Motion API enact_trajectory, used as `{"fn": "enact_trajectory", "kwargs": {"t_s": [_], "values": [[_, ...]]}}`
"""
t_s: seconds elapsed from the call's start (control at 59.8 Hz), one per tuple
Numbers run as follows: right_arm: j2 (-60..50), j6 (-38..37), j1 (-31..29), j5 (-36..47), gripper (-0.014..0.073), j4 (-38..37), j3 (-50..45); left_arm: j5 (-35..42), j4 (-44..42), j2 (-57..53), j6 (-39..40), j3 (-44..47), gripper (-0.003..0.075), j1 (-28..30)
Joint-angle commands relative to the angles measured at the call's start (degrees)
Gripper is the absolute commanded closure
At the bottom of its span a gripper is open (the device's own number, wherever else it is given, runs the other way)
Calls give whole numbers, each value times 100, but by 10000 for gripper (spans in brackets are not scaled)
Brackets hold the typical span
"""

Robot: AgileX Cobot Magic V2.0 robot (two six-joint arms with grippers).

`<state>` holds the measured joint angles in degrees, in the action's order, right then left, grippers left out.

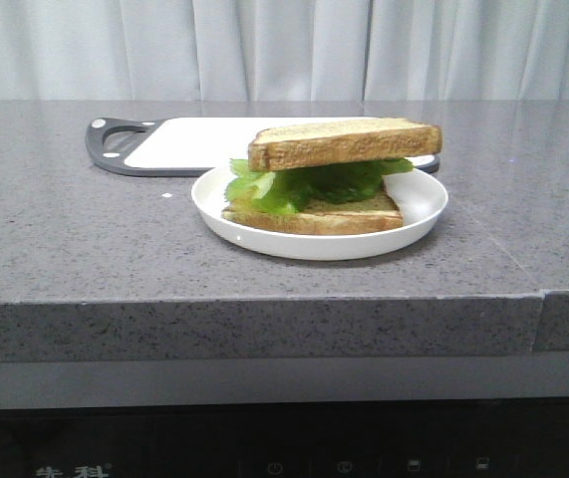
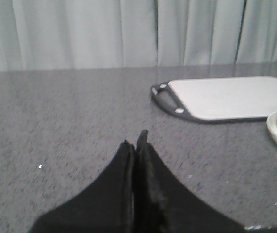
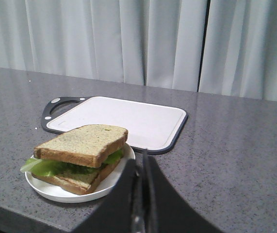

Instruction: Left arm grabs bread, right arm adds lettuce

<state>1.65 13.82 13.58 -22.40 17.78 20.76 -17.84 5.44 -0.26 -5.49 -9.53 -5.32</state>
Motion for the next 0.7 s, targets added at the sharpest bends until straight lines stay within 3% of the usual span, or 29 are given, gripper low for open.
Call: {"fn": "enact_trajectory", "kwargs": {"t_s": [0.0, 0.184, 0.686], "values": [[56, -20, -31, 436, 654, 42, 137, 673, -12, -116, 76, 215, 741, 189], [56, -20, -31, 436, 654, 42, 137, 1619, -1, -116, 76, 1020, 741, 214], [50, -20, -31, 435, 654, 42, 137, 1406, -1, -105, 76, 1003, 741, 214]]}}
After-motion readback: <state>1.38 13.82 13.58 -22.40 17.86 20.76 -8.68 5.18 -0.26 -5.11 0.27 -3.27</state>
